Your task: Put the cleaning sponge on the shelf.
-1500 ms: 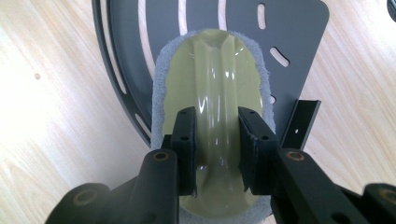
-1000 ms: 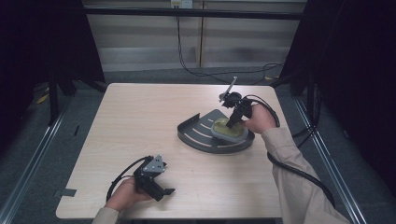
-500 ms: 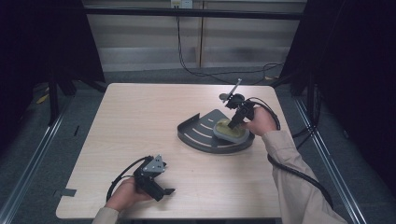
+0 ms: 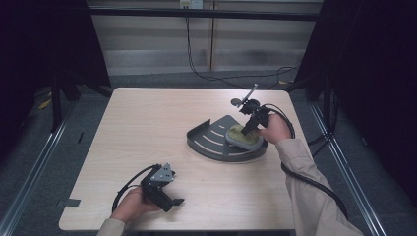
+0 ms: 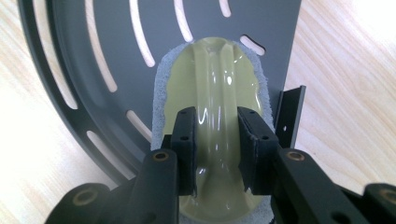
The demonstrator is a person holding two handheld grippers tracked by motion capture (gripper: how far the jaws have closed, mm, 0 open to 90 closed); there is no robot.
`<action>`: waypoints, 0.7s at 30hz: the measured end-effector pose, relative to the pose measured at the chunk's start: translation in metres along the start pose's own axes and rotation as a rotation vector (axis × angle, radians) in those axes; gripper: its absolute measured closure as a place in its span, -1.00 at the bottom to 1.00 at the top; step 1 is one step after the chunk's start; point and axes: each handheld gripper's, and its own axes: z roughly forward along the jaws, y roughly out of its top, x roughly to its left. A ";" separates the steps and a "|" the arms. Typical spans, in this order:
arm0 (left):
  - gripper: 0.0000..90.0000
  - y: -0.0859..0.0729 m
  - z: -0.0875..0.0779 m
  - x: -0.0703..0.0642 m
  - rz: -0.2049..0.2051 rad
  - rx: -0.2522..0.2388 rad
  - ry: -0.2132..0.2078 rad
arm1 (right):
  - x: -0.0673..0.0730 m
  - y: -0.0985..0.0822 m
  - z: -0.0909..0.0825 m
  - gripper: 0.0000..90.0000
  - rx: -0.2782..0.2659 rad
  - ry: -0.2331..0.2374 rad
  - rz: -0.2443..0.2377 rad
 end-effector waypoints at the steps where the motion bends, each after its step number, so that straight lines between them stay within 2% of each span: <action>1: -1.00 0.000 0.000 0.000 0.000 -0.002 -0.003 | 0.000 -0.001 0.001 0.56 -0.002 0.003 0.003; 16: -1.00 0.000 0.000 0.000 -0.002 -0.003 0.003 | -0.004 -0.008 0.007 0.55 0.008 0.001 0.045; 21: -1.00 0.000 0.000 0.000 -0.001 0.001 0.004 | -0.006 -0.013 0.009 0.55 -0.003 0.007 0.062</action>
